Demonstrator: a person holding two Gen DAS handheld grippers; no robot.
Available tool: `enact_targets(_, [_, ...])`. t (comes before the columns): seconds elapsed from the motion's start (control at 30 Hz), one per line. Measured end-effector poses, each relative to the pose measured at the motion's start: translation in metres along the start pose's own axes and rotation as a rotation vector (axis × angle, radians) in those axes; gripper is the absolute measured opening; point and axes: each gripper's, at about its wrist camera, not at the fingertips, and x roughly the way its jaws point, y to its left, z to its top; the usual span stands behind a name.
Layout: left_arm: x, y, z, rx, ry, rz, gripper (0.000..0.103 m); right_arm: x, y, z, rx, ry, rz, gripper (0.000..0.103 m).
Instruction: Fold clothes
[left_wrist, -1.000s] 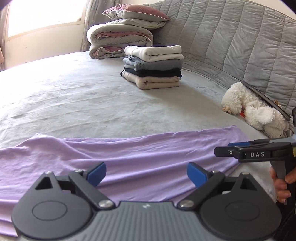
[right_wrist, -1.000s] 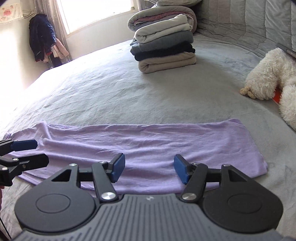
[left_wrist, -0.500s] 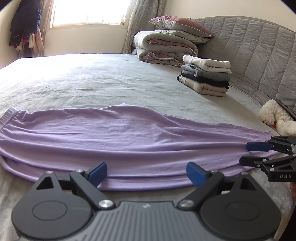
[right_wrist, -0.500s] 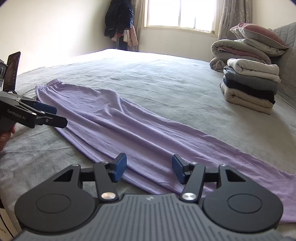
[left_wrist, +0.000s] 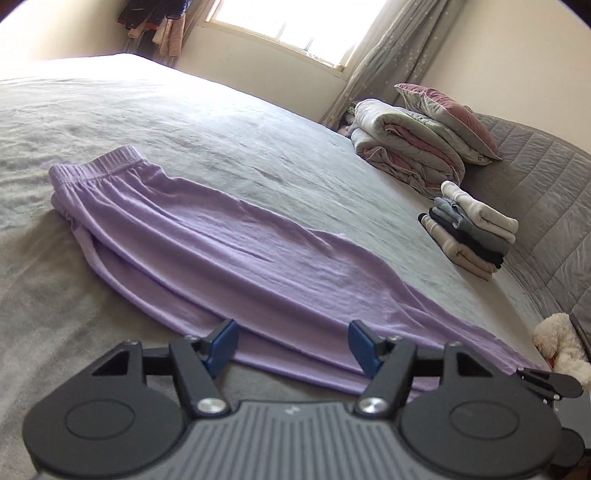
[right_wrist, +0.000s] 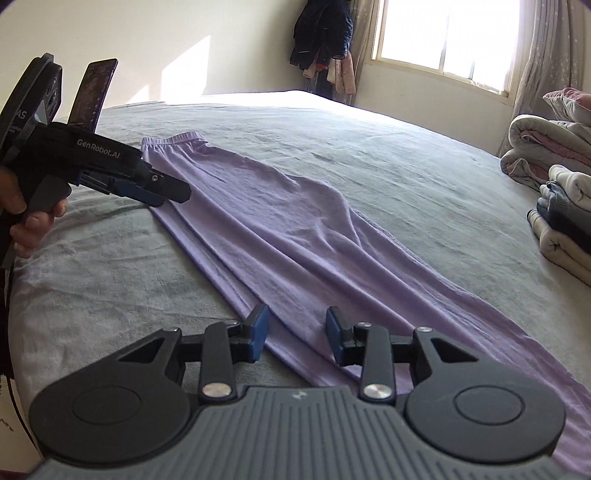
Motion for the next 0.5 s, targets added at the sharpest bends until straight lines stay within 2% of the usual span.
enact_targets(0.1, [0.002,0.015,0.005,-0.115,-0.019,0.013,0.046,0.005,0.008,0.005,-0.027,0.001,0.019,0.037])
enact_targets(0.17, [0.002,0.019,0.005,-0.157,-0.027,0.034,0.032,0.009,0.013,0.008,-0.046,0.001,0.031,0.035])
enact_targets(0.23, [0.003,0.023,0.005,-0.190,-0.034,0.054,0.023,0.009,0.012,0.009,-0.037,0.004,0.025,0.032])
enact_targets(0.3, [0.004,0.025,0.005,-0.211,-0.036,0.071,0.017,0.008,0.010,0.008,-0.026,0.006,0.017,0.025])
enact_targets(0.37, [0.005,0.026,0.005,-0.223,-0.035,0.090,0.006,0.007,0.009,0.007,-0.026,0.007,0.010,0.018])
enact_targets(0.43, [0.006,0.027,0.005,-0.224,-0.034,0.090,0.001,0.006,0.010,0.006,-0.037,0.007,0.006,0.005])
enact_targets(0.5, [0.004,0.024,0.005,-0.194,-0.036,0.091,0.000,0.004,0.010,0.006,-0.041,-0.001,0.007,0.001])
